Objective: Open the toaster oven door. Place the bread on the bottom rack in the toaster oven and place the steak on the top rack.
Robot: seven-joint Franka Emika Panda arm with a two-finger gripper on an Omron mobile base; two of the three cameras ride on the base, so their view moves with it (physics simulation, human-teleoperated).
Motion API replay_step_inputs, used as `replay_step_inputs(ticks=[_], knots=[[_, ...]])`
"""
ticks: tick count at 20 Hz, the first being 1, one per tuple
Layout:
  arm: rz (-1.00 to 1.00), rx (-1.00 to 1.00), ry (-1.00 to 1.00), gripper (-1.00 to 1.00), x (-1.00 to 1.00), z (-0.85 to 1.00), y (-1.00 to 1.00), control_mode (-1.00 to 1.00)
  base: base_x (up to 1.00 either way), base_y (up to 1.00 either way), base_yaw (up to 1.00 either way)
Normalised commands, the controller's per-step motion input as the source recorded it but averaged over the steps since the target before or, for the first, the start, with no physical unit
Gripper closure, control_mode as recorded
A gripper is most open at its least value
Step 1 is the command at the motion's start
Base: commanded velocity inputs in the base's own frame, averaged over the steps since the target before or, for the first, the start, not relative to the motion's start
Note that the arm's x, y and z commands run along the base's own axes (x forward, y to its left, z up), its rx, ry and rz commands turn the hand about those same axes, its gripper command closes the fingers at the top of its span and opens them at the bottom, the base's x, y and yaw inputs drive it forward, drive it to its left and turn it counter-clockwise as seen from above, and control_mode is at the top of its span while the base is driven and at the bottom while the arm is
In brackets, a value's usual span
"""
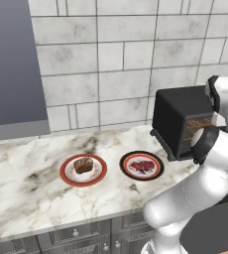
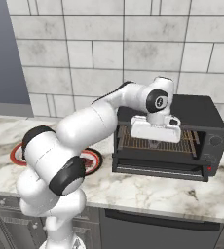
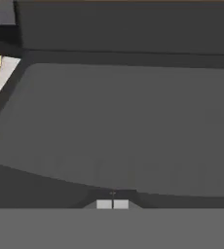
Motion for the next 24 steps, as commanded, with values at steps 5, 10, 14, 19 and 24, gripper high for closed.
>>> replay_step_inputs(ticks=[5,10,14,19,24], knots=[[0.54,-0.06,0.03,1.00,-0.07,-0.43,-0.06,-1.00,0.00,0.00,0.00],[0.49,0.00,0.00,1.00,-0.18,-0.36,-0.09,-1.00,0.00,0.00,0.00],[0.36,0.04,0.00,1.00,-0.34,-0.34,-0.17,-1.00,0.00,0.00,0.00],[0.23,0.06,0.00,1.00,-0.39,-0.31,-0.22,-1.00,0.00,0.00,0.00],[0.09,0.06,0.00,1.00,-0.45,-0.34,-0.19,-1.00,0.00,0.00,0.00]])
